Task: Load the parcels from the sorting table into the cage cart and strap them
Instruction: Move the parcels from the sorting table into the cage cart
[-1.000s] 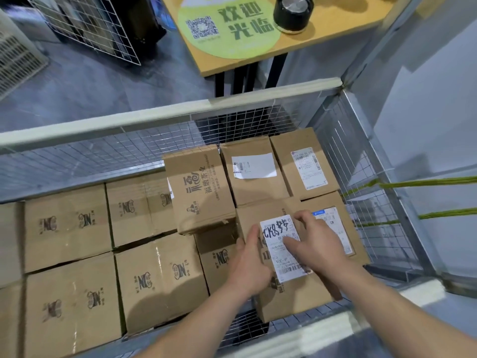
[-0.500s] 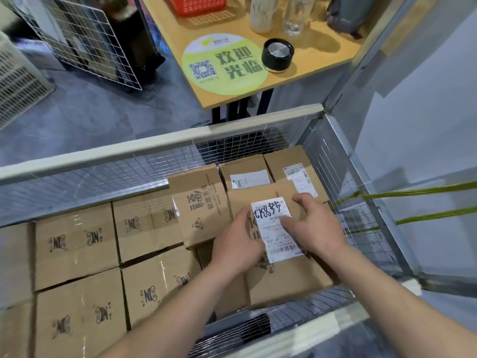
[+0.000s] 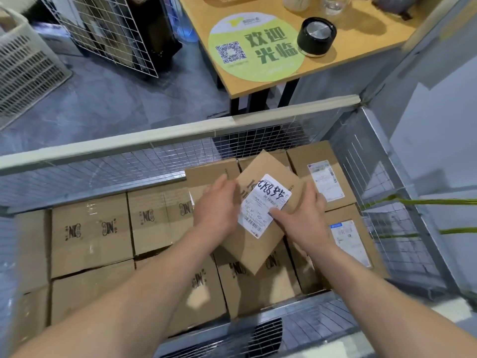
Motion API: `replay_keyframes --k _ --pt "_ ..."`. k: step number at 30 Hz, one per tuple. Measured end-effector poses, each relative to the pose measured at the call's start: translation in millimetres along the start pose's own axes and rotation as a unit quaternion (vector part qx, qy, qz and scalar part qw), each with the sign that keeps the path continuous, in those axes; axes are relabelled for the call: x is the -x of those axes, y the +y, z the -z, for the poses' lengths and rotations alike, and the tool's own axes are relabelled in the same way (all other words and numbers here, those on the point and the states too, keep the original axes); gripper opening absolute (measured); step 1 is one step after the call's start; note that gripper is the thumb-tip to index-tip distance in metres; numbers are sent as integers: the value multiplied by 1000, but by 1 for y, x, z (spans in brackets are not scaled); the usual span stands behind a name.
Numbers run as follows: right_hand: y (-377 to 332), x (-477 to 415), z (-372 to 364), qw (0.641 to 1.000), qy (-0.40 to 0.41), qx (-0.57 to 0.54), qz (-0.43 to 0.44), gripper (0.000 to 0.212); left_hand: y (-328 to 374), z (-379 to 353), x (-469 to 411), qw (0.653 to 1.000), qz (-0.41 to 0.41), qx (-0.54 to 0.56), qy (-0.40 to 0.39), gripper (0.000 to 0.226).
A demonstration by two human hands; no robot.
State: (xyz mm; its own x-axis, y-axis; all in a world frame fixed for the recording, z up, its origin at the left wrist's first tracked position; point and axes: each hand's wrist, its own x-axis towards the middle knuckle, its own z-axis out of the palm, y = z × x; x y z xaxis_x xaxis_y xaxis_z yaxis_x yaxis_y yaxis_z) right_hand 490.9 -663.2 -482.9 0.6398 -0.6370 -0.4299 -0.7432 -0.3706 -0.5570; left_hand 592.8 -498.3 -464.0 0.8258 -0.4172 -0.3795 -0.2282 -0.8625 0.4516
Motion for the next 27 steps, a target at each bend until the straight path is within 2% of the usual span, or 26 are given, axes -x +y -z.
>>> replay_keyframes --k 2,5,8,11,14,21,27 --pt "-5 -13 6 996 7 75 41 116 -9 -8 9 996 75 29 38 60" --pt "-12 -26 12 984 -15 140 105 111 -17 -18 28 975 171 130 60 76" --pt "-17 -31 16 978 -34 156 135 102 -16 -26 45 942 233 237 45 81" --pt "-19 -32 17 974 -42 182 130 107 -12 -33 49 905 271 322 68 83" --pt "-17 -29 21 978 -48 182 92 109 -9 -32 47 892 258 359 96 89" --pt "-4 -10 31 988 -20 149 44 93 -9 -16 49 912 207 342 94 80" --pt "-8 6 39 989 0 140 55 95 -5 -3 52 928 156 328 86 84"
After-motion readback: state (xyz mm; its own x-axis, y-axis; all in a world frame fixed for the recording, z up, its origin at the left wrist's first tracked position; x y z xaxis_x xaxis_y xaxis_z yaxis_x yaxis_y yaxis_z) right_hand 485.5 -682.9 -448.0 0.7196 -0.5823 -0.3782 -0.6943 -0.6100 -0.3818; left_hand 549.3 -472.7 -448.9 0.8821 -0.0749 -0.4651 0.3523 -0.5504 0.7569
